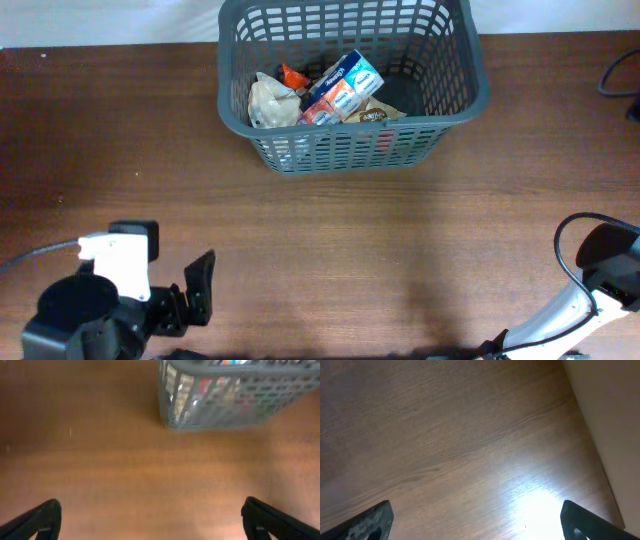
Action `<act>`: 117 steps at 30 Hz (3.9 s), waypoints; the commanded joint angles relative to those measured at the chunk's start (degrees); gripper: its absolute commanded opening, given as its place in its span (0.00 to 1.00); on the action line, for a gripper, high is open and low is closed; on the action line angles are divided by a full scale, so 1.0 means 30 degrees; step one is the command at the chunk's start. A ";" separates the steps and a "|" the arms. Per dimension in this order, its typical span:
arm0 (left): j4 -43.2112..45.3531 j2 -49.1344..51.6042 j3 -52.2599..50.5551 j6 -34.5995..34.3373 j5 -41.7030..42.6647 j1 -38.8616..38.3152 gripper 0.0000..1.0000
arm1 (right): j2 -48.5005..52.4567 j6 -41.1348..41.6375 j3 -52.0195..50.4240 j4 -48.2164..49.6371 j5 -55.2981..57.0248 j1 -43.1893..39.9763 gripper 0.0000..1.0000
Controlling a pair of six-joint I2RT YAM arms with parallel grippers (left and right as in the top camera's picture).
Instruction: Pack container
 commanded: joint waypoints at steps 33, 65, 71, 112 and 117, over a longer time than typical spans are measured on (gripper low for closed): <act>-0.2368 -0.8102 -0.0044 -0.3184 0.0146 -0.0007 0.99 | 0.0051 0.0095 -0.0146 0.0058 -0.0109 0.0000 0.99; 1.4994 -0.9792 -1.3959 0.5574 0.5136 0.3045 0.99 | 0.0051 0.0095 -0.0146 0.0058 -0.0109 0.0000 0.99; 1.6560 -1.1759 -1.6779 0.5566 0.6550 0.5304 0.99 | 0.0051 0.0095 -0.0146 0.0058 -0.0109 0.0000 0.99; 2.6629 -1.3442 -2.6665 0.7162 0.7497 0.6768 0.99 | 0.0051 0.0095 -0.0146 0.0058 -0.0109 0.0000 0.99; 2.6083 -1.3442 -2.7059 0.7155 0.7133 0.6761 0.99 | 0.0051 0.0095 -0.0146 0.0051 -0.0109 0.0000 0.99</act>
